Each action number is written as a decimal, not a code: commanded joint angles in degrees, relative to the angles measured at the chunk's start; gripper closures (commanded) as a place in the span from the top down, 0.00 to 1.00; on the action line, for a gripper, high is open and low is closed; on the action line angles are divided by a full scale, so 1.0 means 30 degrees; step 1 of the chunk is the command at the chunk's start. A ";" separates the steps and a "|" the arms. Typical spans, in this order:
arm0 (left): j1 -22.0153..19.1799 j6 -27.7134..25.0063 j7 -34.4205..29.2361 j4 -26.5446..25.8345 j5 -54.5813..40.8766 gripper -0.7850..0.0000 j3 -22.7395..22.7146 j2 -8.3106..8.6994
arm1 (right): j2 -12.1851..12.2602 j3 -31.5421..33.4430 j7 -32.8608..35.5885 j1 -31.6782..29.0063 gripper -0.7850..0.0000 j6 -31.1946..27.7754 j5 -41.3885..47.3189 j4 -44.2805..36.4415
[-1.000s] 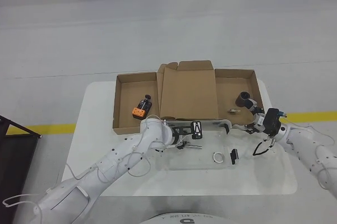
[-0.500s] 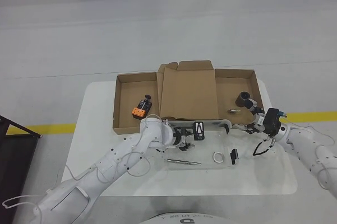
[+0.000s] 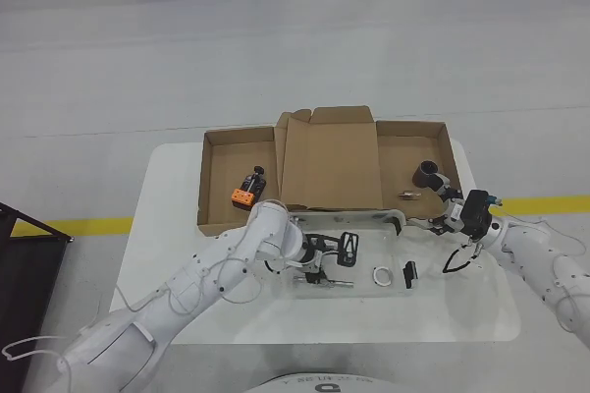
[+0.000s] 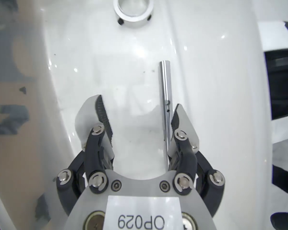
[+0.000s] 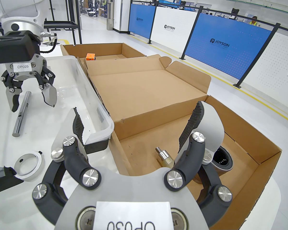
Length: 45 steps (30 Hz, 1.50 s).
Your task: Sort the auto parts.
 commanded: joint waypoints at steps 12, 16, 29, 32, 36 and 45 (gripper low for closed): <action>-0.0170 0.0723 0.0449 -0.0073 0.1690 0.55 0.0634 -0.0064 | 0.0000 0.0000 -0.0001 -0.0001 1.00 0.0001 -0.0001 -0.0003; -0.0221 0.1018 0.0533 0.0136 0.1739 0.40 0.0693 -0.0108 | 0.0000 0.0000 -0.0001 -0.0001 1.00 0.0001 -0.0001 -0.0003; -0.0515 0.1753 0.0338 0.0707 0.1826 0.00 0.0966 -0.0317 | 0.0000 0.0000 -0.0001 -0.0001 1.00 0.0001 -0.0001 -0.0003; -0.0588 0.1912 0.0342 0.0797 0.1921 0.00 0.0994 -0.0356 | 0.0000 0.0000 -0.0001 -0.0001 1.00 0.0001 -0.0001 -0.0003; -0.0677 0.2030 0.0494 0.0745 0.1840 0.00 0.0929 -0.0389 | 0.0000 0.0000 -0.0001 -0.0001 1.00 0.0001 -0.0001 -0.0003; -0.0281 0.2361 0.1041 -0.1425 0.0860 0.00 -0.0473 0.0057 | 0.0000 0.0000 -0.0001 -0.0001 1.00 0.0001 -0.0001 -0.0003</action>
